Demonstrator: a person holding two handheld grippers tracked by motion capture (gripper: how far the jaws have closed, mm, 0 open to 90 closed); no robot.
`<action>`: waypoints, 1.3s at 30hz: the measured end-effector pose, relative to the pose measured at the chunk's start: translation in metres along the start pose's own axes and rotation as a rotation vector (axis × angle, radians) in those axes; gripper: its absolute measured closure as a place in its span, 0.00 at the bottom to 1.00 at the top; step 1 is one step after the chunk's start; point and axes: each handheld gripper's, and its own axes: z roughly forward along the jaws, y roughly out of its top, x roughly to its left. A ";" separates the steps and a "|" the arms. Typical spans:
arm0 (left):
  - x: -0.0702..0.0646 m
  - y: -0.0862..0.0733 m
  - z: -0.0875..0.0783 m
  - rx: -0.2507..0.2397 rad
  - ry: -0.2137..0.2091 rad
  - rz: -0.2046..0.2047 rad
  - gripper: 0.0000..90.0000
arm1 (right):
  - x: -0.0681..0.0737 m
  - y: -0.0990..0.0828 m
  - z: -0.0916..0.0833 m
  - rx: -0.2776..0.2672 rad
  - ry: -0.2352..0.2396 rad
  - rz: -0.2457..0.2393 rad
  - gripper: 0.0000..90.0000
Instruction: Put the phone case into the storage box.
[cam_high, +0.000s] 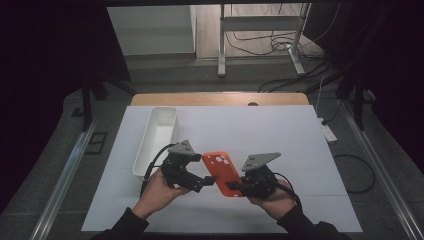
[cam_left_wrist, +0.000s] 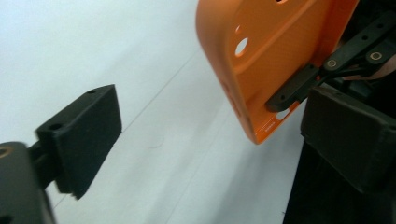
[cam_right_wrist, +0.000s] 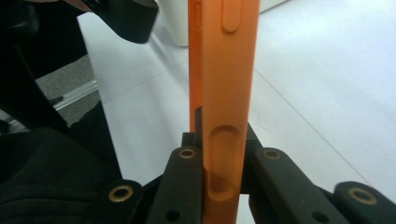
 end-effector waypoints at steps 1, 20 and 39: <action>0.000 0.000 -0.001 0.004 0.013 0.005 0.04 | 0.000 0.000 0.000 -0.001 -0.003 0.001 0.94; 0.000 -0.001 -0.005 0.031 0.098 0.022 0.00 | -0.004 -0.002 -0.004 -0.009 -0.087 0.036 0.94; 0.000 -0.001 -0.003 0.040 -0.021 -0.027 0.56 | 0.004 0.000 0.001 0.002 -0.070 0.000 0.94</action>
